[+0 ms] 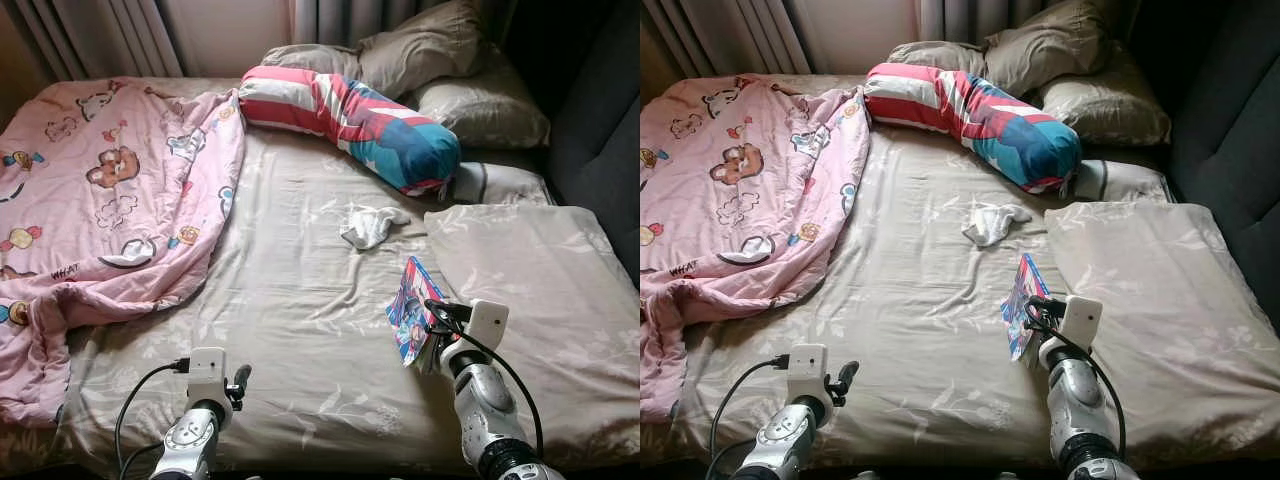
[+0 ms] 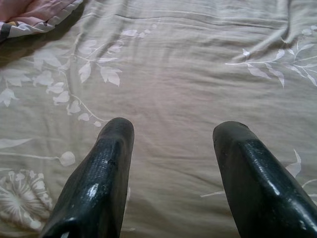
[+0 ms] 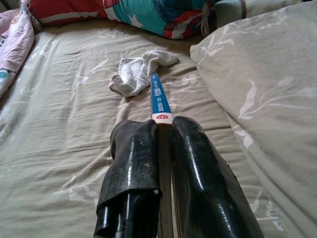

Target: Clean up the room

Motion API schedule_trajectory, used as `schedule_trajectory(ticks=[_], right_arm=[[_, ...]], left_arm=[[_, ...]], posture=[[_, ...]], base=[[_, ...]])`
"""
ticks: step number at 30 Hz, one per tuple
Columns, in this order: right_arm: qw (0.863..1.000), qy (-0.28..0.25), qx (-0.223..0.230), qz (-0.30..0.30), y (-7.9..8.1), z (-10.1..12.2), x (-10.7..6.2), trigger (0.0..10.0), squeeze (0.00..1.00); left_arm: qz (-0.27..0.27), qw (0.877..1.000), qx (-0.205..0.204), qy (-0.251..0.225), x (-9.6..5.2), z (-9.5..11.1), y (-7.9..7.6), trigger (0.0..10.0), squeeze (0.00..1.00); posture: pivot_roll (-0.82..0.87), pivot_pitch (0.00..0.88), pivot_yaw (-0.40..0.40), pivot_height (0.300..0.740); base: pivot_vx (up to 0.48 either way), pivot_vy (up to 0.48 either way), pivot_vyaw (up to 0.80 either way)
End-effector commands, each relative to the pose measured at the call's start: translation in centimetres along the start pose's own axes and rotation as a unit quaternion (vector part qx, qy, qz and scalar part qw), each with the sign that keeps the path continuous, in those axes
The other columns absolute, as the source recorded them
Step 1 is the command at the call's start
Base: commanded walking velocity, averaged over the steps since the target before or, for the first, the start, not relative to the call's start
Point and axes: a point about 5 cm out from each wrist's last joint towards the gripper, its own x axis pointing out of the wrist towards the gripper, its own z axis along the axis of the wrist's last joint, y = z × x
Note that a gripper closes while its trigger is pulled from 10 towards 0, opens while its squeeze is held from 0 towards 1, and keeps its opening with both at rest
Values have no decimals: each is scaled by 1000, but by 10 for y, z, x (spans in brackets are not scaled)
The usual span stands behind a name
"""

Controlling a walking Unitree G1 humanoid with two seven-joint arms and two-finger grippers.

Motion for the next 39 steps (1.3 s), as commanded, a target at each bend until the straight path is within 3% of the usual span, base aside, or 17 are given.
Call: schedule_trajectory(ticks=[1, 9, 23, 26, 31, 39], right_arm=[[1000, -15, -2, -1, 0, 7, 3, 10000, 0], [1000, -10, 0, -7, 0, 6, 3, 10000, 0], [1000, 2, -4, -30, -3, 3, 3, 10000, 0], [1000, -3, 0, -29, -2, 4, 3, 10000, 0], [999, -16, 8, -27, -1, 7, 4, 10000, 0], [993, -51, 100, -35, -2, 26, 13, 10000, 0]], left_arm=[[-1, 1000, 8, 15, -2, -6, 2, 10000, 0], [-1, 1000, 10, 15, -3, -6, 3, 10000, 0], [-5, 1000, 17, 16, -3, -6, 5, 10000, 0], [-7, 1000, 18, 16, -2, -6, 4, 10000, 0], [-7, 1000, 19, 15, -2, -5, 4, 10000, 0], [-3, 1000, 21, 14, -3, -5, 9, 10000, 0]], posture=[[-57, 149, 11, 701], [-55, 138, 15, 674], [-60, 121, 33, 674], [-58, 117, 34, 649], [-51, 121, 37, 649], [-36, 132, 46, 649]], base=[[0, 0, 0], [0, 0, 0], [0, 0, 0], [0, 0, 0], [0, 0, 0], [0, 0, 0]])
